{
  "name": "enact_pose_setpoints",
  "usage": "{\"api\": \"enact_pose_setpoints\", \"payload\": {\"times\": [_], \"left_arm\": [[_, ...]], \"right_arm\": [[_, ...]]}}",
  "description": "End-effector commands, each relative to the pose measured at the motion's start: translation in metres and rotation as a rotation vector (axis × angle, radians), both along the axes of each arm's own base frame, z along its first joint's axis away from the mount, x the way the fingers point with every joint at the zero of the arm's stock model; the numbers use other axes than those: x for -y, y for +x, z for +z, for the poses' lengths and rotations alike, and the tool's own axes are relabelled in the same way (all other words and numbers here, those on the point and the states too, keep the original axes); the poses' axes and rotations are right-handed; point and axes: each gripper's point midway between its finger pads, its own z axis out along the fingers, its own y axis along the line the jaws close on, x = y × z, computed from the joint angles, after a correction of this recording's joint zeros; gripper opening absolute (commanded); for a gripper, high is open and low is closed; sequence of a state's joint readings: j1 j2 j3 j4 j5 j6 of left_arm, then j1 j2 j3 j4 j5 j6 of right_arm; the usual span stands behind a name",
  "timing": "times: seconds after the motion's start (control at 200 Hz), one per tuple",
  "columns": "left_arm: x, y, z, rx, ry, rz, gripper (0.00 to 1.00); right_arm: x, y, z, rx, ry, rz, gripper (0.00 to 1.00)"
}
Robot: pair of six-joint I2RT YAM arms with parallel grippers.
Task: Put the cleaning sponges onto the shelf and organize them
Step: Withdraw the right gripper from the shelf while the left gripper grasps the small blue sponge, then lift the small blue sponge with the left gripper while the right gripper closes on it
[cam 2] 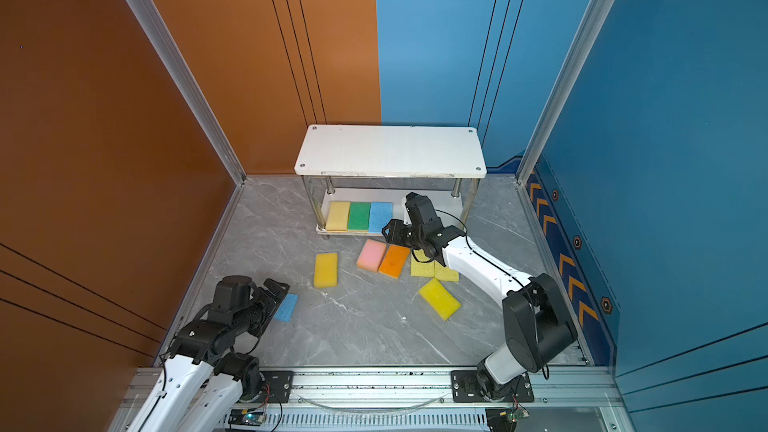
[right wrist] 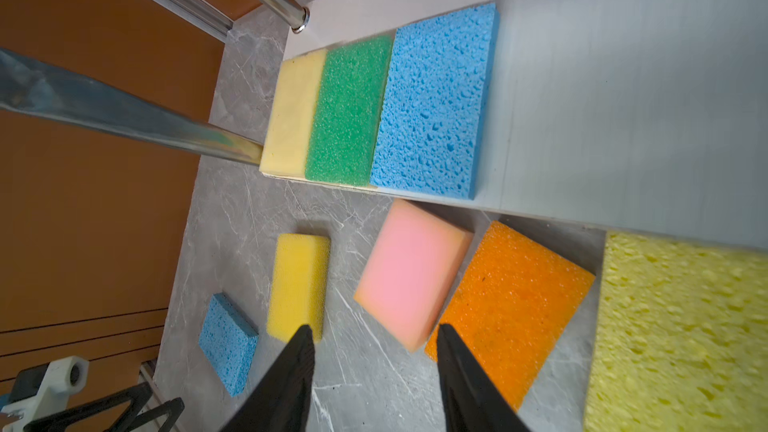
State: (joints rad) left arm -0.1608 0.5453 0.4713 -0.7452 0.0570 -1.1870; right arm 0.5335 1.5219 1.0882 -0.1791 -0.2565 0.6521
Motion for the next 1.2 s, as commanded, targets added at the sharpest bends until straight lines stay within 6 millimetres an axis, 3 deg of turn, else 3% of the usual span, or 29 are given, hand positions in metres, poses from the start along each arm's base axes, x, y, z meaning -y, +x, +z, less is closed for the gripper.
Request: {"api": "enact_pose_setpoints", "payload": {"times": [0.0, 0.245, 0.576, 0.906, 0.956, 1.031, 1.111, 1.196], "left_arm": [[-0.016, -0.004, -0.019, -0.087, 0.013, 0.105, 0.98], [-0.031, -0.006, -0.047, -0.141, -0.059, 0.275, 0.98], [-0.033, -0.003, -0.078, -0.191, -0.15, 0.33, 0.99], [-0.04, 0.0, -0.087, -0.213, -0.159, 0.323, 0.51], [-0.04, 0.001, -0.089, -0.206, -0.163, 0.318, 0.4], [-0.039, 0.001, -0.094, -0.204, -0.183, 0.311, 0.16], [-0.036, 0.001, -0.099, -0.205, -0.205, 0.304, 0.01], [-0.032, 0.002, -0.101, -0.201, -0.227, 0.283, 0.0]], "right_arm": [[0.003, -0.012, 0.008, 0.027, 0.003, -0.018, 0.5], [-0.002, -0.036, 0.016, 0.038, 0.023, 0.008, 0.5], [-0.012, -0.05, 0.022, 0.053, 0.041, 0.029, 0.49], [-0.008, -0.048, 0.024, 0.067, 0.051, -0.001, 0.49], [-0.009, -0.048, 0.024, 0.068, 0.058, -0.003, 0.49], [-0.01, -0.047, 0.026, 0.07, 0.066, -0.004, 0.49], [-0.01, -0.046, 0.026, 0.068, 0.069, -0.005, 0.49], [-0.013, -0.046, 0.025, 0.059, 0.074, 0.001, 0.49]]}}
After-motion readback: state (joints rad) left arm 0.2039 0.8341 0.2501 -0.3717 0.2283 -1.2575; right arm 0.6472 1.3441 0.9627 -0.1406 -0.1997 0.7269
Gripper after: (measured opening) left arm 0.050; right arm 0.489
